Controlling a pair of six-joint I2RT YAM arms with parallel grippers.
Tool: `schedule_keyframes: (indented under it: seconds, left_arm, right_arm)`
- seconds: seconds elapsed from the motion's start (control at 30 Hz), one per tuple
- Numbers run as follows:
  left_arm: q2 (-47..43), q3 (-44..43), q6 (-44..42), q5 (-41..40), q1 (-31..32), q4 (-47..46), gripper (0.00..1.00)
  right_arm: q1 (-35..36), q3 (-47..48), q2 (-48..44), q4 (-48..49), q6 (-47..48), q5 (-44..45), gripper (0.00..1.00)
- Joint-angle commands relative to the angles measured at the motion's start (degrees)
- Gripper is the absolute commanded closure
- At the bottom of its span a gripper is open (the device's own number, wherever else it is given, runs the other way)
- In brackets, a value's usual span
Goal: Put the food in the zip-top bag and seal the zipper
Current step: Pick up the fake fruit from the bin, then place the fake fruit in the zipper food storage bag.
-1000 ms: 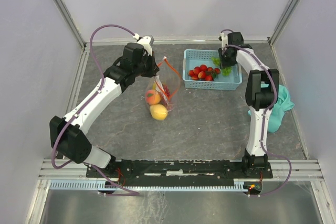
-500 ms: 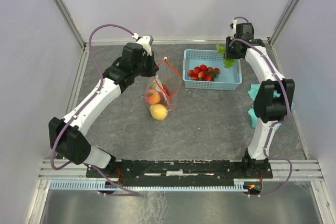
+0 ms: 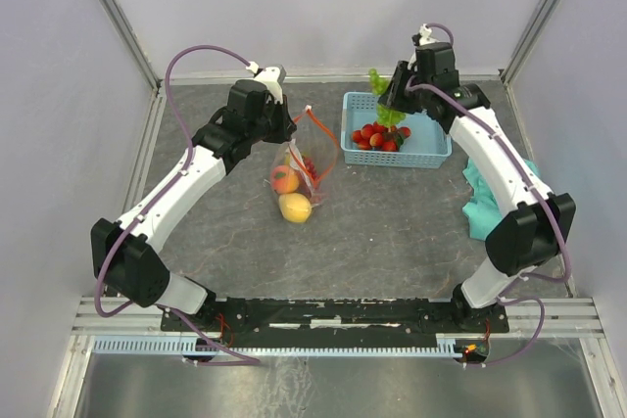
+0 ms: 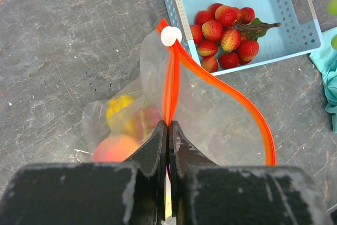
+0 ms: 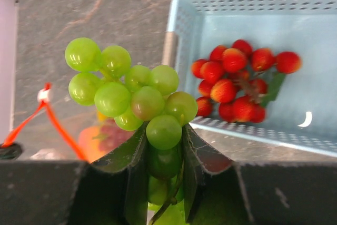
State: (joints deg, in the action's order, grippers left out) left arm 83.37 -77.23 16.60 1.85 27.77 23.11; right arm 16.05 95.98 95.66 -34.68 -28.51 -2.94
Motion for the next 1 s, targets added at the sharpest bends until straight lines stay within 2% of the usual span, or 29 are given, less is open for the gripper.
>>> schedule_keyframes:
  seconds: [0.0,0.27,0.5,0.97]
  left_arm:
    - [-2.06,-0.2,-1.18,-0.35,0.07,-3.86,0.97]
    - [-1.52,-0.2,-0.69,-0.19,0.04,-4.54,0.97]
    - [-0.8,-0.55,-0.19,0.34,0.08,-4.96,0.97]
    - [0.04,-0.64,0.89,0.94,0.13,-5.34,0.97]
  right_arm:
    - [4.51,-0.89,-6.04,3.65,-9.05,1.28,0.78]
    - [11.93,-4.39,-8.43,9.68,-18.94,-0.57,0.77]
    - [17.25,-8.04,-8.12,16.19,-22.3,3.31,0.78]
    - [23.45,-11.64,-2.43,13.68,-23.41,4.3,0.76]
